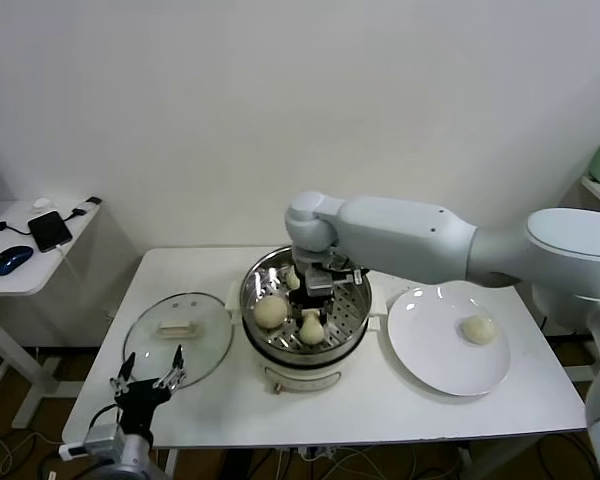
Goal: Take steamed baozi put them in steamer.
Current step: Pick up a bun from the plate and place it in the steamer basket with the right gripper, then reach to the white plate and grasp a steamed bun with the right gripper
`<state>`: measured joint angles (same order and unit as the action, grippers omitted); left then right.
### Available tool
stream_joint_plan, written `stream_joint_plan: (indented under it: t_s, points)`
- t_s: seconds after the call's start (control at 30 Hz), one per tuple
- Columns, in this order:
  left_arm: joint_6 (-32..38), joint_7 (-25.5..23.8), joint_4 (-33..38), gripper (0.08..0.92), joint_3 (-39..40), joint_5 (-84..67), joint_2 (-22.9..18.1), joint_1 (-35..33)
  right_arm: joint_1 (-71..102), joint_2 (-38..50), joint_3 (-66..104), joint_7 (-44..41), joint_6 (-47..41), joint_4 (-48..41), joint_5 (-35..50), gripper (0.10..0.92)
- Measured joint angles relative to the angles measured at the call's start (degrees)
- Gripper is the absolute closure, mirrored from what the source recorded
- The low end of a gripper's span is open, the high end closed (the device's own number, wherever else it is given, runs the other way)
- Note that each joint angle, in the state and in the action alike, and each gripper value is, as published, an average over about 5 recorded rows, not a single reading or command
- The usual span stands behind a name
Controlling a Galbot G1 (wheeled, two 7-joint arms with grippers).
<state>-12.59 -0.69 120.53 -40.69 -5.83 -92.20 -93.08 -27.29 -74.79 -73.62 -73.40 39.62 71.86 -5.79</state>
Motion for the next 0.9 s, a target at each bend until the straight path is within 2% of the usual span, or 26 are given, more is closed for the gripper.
stream_joint_plan:
  t_s: [0.1,0.47,0.7,0.9]
  points:
    - [0.00,0.00,0.02,0.177,0.06,-0.01,0.00,0.00,0.16,-0.12,-0.05,0.38,-0.21,0.19,-0.32,0.520]
    - [0.01,-0.02,-0.03,0.177,0.12,-0.05,0.00,0.09,-0.57,1.04,0.32,0.82,-2.28,1.42,0.77,0.233]
    - [-0.09,-0.12,-0.03,0.177,0.34,-0.06,0.00,0.22,-2.37,4.23,3.64,-0.60,-6.19,2.74,3.25,0.203]
    - [-0.64,-0.72,0.42,0.177,0.05,-0.74,0.00,0.39,-3.33,10.80,8.54,-2.64,-17.56,4.05,7.24,0.202]
